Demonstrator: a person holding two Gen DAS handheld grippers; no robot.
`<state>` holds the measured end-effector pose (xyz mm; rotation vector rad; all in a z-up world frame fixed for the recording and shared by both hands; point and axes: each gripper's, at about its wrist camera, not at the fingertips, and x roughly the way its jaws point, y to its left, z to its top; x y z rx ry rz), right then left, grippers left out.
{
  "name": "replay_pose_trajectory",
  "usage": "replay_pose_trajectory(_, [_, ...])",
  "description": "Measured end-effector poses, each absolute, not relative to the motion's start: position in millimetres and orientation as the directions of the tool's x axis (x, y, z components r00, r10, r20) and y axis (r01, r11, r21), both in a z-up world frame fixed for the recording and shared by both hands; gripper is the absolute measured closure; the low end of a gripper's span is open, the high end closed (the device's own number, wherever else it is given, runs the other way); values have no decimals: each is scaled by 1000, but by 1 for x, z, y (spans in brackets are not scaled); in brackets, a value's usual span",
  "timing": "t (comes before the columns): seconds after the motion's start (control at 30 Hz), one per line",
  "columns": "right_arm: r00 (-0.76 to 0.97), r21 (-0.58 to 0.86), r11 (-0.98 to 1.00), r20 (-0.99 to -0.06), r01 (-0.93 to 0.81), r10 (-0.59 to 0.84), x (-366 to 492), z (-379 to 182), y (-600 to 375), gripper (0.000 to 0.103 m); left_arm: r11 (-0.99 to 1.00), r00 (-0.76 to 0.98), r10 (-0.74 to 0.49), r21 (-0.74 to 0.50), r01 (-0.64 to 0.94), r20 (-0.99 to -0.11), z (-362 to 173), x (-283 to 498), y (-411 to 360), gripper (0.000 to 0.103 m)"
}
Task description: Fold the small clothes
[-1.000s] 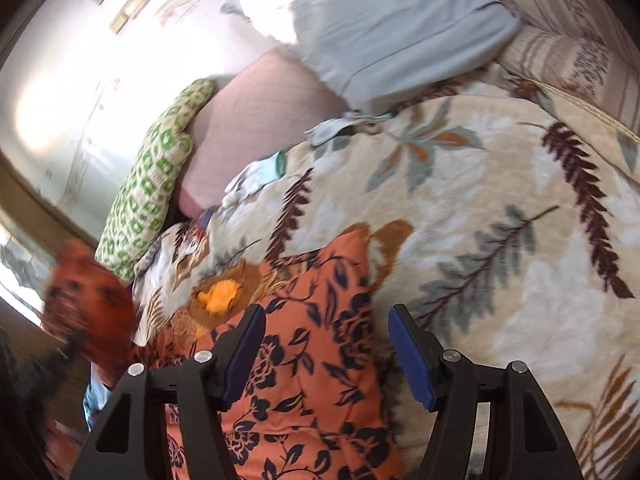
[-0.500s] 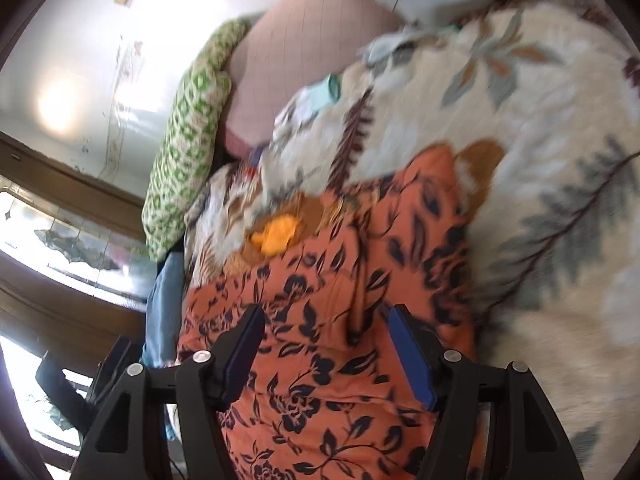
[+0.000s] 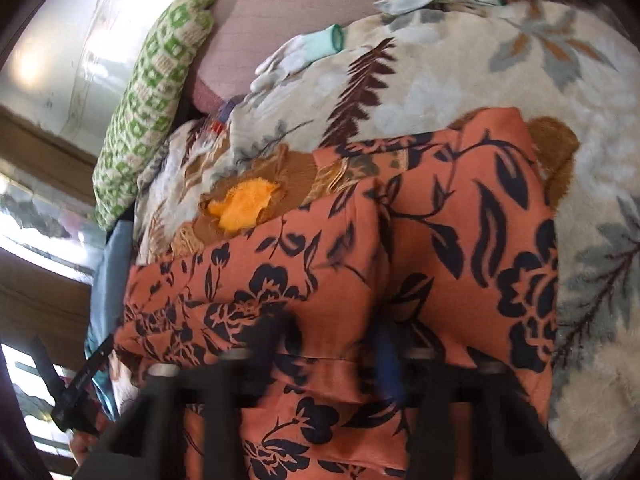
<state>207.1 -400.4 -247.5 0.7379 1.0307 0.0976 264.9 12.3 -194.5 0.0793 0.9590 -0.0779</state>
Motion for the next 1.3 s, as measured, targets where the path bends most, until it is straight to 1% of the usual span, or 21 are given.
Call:
replay_pose_trajectory(0.1, [547,580,781,-742,232,388,205,-238,-394,91,985,529,12,101,139,-849,-209,262,3,27])
replay_pose_trajectory(0.13, [561,592,775,-727,221,396,202,-232,-395,91,983,515,18,109,148,-857,-213,261,2,27])
replay_pose_trajectory(0.2, [608,623,757,-683,195,405,193,-215,-402,91,980,505,15,113,164,-863,-216,256,2,27])
replay_pose_trajectory(0.3, [691,618,759,-639,202,337,174,-190,-426,91,975,500,-13,99,197,-866,-216,247,4,27])
replay_pose_trajectory(0.4, [720,648,728,-612,221,326,157,-186,-456,91,966,493,0,128,226,-870,-216,240,0,27])
replay_pose_trajectory(0.43, [705,649,728,-622,221,341,155,-190,-460,91,963,497,5,137,230,-868,-215,237,-2,27])
replay_pose_trajectory(0.5, [660,647,700,-672,302,336,153,-205,-472,90,963,522,-6,137,234,-853,-206,233,-3,27])
replay_pose_trajectory(0.57, [623,567,721,-744,398,241,147,-213,-484,89,962,557,-35,122,242,-829,-192,229,-6,27])
replay_pose_trajectory(0.63, [628,539,725,-755,429,190,142,-211,-491,88,960,585,-56,117,254,-809,-179,230,-15,27])
replay_pose_trajectory(0.67, [649,550,725,-737,415,188,140,-206,-493,88,958,591,-59,120,259,-804,-175,232,-20,27])
replay_pose_trajectory(0.73, [684,582,738,-693,342,230,141,-197,-486,88,955,601,-50,139,263,-797,-173,239,-31,27])
replay_pose_trajectory(0.83, [664,579,786,-678,217,317,161,-191,-449,88,949,588,-30,161,270,-808,-182,250,-48,27])
replay_pose_trajectory(0.9, [626,548,824,-695,145,352,172,-194,-419,88,944,551,-27,161,289,-834,-195,253,-58,27])
replay_pose_trajectory(0.93, [610,517,848,-713,122,347,177,-195,-403,88,938,523,-15,169,303,-852,-205,253,-62,27])
replay_pose_trajectory(1.0, [570,457,886,-750,80,335,180,-202,-379,88,925,474,38,210,317,-880,-225,250,-67,27])
replay_pose_trajectory(1.03, [532,433,899,-776,59,339,182,-208,-369,88,923,479,41,217,318,-877,-230,246,-67,27])
replay_pose_trajectory(1.1, [411,363,930,-857,51,311,187,-231,-352,87,919,508,28,221,325,-861,-230,237,-64,27])
replay_pose_trajectory(1.13, [391,346,937,-869,42,303,187,-237,-348,88,918,507,27,223,330,-862,-229,234,-62,27])
replay_pose_trajectory(1.23, [395,346,937,-868,44,301,180,-228,-352,88,927,505,17,203,317,-863,-216,231,-56,27])
replay_pose_trajectory(1.3, [437,373,926,-842,49,316,171,-221,-355,88,932,531,-28,170,321,-847,-205,228,-57,27])
